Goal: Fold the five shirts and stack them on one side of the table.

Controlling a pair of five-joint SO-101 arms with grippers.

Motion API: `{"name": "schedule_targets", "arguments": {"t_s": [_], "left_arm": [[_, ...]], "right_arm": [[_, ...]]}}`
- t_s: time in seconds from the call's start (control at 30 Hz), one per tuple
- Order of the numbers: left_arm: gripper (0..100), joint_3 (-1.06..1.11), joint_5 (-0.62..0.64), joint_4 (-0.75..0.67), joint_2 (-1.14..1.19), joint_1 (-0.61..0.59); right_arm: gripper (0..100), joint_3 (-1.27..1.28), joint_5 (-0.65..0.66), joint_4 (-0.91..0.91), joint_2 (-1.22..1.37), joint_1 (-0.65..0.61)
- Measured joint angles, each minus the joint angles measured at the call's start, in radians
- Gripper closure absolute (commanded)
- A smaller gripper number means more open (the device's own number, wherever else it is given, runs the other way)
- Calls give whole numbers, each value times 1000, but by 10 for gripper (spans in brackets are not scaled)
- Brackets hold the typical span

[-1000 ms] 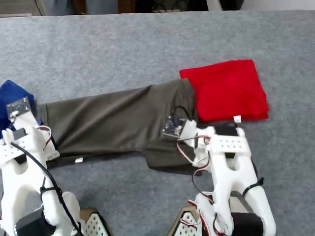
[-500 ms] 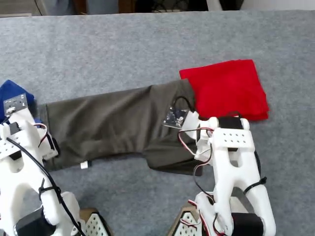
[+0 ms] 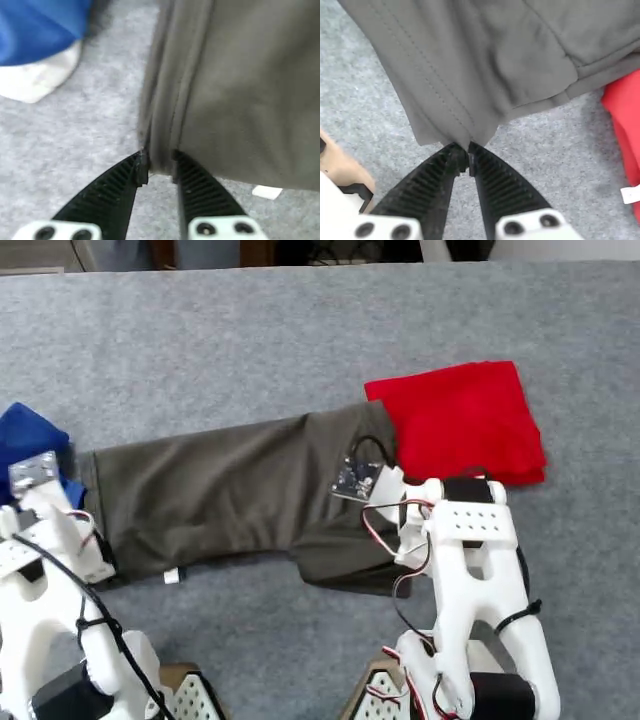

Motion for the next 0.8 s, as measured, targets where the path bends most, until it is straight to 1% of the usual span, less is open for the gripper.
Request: {"name": "schedule_targets", "arguments": {"t_s": [0.1,0.13,0.37,0.53,0.73,0.8], "left_arm": [[808,11,2,-12,0,0],[805,12,0,-12,0,0],[819,20,0,-15,0,-3],[822,20,-69,41,0,-8],[824,20,-84,41,0,-8],[852,20,-84,41,0,-8]], "right_arm": [[987,0,0,0,0,0],[987,0,0,0,0,0],[987,0,0,-6,0,0],[987,0,0,-9,0,0],[987,0,0,-9,0,0],[987,0,0,-9,0,0]]}}
